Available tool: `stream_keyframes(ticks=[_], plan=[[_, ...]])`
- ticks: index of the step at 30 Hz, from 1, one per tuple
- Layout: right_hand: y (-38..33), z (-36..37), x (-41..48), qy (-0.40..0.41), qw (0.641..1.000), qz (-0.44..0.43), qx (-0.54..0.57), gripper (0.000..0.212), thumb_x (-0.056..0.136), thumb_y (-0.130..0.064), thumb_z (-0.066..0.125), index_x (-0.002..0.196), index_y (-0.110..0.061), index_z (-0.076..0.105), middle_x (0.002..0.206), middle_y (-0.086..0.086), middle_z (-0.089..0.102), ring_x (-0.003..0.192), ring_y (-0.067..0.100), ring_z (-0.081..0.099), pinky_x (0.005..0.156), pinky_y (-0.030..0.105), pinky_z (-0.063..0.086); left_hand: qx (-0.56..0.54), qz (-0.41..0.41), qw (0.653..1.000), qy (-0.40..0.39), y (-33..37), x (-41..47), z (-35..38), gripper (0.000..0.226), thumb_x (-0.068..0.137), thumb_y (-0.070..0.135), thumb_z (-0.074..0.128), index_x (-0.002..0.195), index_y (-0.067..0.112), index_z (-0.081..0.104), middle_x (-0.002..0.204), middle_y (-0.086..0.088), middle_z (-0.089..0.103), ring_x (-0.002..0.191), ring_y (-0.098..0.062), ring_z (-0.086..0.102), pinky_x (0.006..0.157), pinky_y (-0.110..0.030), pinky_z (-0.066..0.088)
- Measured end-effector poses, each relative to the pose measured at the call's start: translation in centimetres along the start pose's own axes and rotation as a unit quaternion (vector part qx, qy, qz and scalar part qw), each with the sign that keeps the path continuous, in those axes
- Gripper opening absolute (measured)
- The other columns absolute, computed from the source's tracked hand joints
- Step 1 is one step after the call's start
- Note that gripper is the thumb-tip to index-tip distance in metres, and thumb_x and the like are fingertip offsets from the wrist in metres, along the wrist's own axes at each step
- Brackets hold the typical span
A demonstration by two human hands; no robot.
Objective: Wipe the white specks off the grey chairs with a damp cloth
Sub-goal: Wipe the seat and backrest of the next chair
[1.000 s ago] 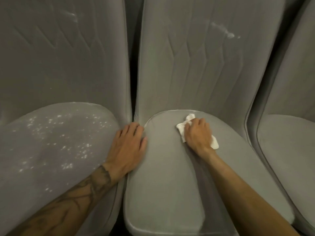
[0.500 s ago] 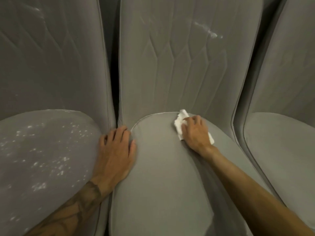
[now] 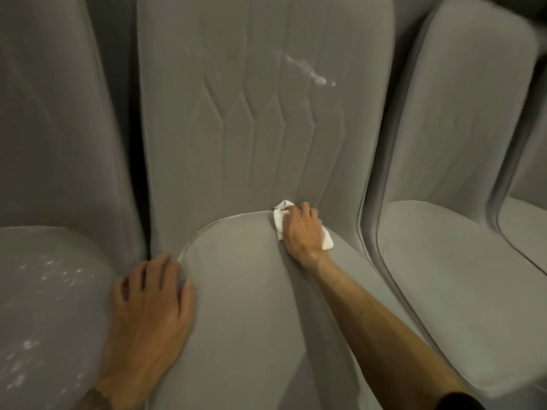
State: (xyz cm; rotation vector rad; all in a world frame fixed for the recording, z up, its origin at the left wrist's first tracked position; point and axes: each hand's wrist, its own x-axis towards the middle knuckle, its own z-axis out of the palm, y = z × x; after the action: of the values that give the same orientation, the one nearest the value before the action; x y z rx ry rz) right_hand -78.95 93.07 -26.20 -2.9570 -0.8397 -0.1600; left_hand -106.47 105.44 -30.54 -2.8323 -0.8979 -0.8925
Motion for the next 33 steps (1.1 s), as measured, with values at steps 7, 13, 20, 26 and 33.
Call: stream_keyframes(ticks=[7,13,20,26,33], plan=[[-6.1,2.1,0.3,0.047,0.995,-0.047,0.074,0.036,0.1,-0.02,0.036,0.127,-0.009,0.055,0.128,0.01,0.052,0.119,0.033,0.044,0.103,0.038,0.033,-0.002,-0.005,0.999,-0.045,0.4,0.4,-0.6,0.042,0.101,0.041,0.038,0.121,0.012,0.061,0.138,-0.013,0.053,0.119,-0.038,0.053,0.099,-0.055,0.037],[-0.6,1.1,1.2,0.031,0.997,-0.067,0.015,0.035,0.093,-0.021,0.051,0.124,-0.008,0.055,0.129,0.012,0.05,0.115,0.034,0.045,0.101,0.039,0.034,-0.006,-0.014,0.999,-0.044,0.4,0.3,-0.6,0.04,0.098,0.04,0.04,0.12,0.015,0.062,0.138,-0.01,0.054,0.12,-0.036,0.054,0.101,-0.054,0.036],[-9.7,1.6,-1.3,0.048,0.985,-0.124,0.108,0.035,0.097,-0.021,0.039,0.125,-0.012,0.056,0.124,0.008,0.053,0.117,0.033,0.045,0.097,0.04,0.036,-0.004,-0.031,0.997,-0.075,0.7,0.5,-1.0,0.041,0.098,0.041,0.038,0.119,0.015,0.062,0.139,-0.009,0.054,0.119,-0.034,0.054,0.1,-0.052,0.037],[-3.3,1.5,1.1,0.019,0.991,-0.104,0.087,0.034,0.096,-0.018,0.048,0.128,-0.011,0.055,0.129,0.01,0.048,0.116,0.035,0.044,0.098,0.039,0.033,0.002,-0.027,0.997,-0.072,0.7,0.5,-1.2,0.04,0.098,0.039,0.039,0.119,0.015,0.062,0.138,-0.009,0.054,0.118,-0.033,0.054,0.099,-0.052,0.038],[-9.5,1.5,-2.1,0.009,0.956,-0.254,0.144,0.033,0.101,-0.019,0.038,0.126,-0.013,0.058,0.125,0.01,0.052,0.11,0.035,0.046,0.097,0.038,0.03,0.008,-0.032,0.997,-0.074,0.6,0.5,-1.1,0.039,0.098,0.039,0.04,0.12,0.016,0.062,0.138,-0.007,0.054,0.118,-0.031,0.054,0.098,-0.05,0.039]])
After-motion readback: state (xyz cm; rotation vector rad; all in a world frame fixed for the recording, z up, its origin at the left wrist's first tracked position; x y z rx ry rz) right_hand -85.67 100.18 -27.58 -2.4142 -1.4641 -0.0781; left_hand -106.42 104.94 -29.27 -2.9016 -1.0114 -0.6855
